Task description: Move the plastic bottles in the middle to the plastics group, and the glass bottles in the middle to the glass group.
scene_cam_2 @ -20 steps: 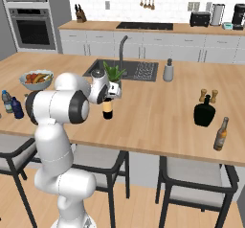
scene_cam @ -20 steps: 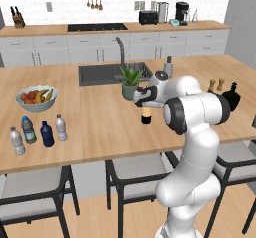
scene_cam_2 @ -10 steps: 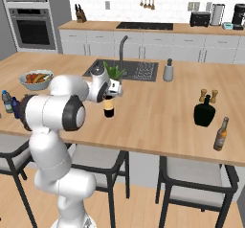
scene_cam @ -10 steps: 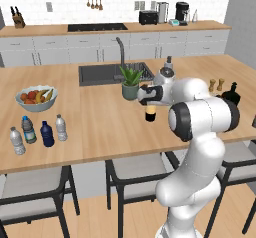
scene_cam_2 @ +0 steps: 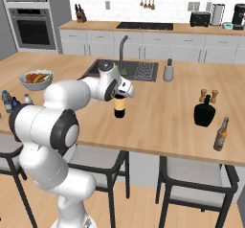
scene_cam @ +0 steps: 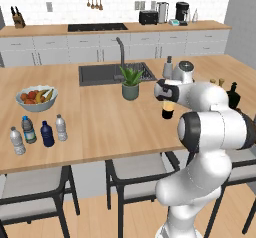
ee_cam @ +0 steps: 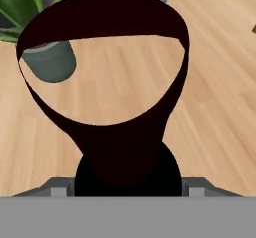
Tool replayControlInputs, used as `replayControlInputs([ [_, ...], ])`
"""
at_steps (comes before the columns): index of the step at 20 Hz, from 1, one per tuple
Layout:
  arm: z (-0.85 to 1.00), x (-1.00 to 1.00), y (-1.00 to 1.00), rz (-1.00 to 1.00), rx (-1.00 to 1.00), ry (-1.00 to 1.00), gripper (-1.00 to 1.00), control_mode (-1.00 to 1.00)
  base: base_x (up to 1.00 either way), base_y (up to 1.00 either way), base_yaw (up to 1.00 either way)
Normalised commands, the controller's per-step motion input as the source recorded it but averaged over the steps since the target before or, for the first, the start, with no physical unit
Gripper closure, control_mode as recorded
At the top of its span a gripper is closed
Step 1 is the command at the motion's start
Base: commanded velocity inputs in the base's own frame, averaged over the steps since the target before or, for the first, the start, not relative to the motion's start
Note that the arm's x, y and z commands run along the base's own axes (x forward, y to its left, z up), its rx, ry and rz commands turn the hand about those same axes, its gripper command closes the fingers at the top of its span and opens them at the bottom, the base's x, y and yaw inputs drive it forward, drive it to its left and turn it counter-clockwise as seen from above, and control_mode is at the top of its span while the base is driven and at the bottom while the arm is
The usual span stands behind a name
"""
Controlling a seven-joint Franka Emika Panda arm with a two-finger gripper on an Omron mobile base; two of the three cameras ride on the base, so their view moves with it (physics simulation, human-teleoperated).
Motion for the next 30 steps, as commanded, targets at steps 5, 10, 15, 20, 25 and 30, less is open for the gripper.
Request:
replayControlInputs([
  [5,-0.02,-0.62,-0.78,-0.20,0.01,0.01,1.00,-1.00,0.00,0.00,0.00],
  [10,0.06,-0.29,-0.48,-0.15,0.00,0.02,1.00,-1.00,0.00,0.00,0.00],
  [15,0.31,-0.03,-0.43,-0.12,0.00,0.07,1.00,-1.00,0.00,0.00,0.00],
  [20,0.21,-0.01,-0.66,-0.13,0.00,0.10,1.00,-1.00,0.00,0.00,0.00],
  [25,0.01,-0.05,-0.72,-0.13,0.00,0.08,1.00,-1.00,0.00,0.00,0.00],
  [30,-0.07,-0.11,-0.66,-0.09,0.00,0.00,1.00,-1.00,0.00,0.00,0.00],
])
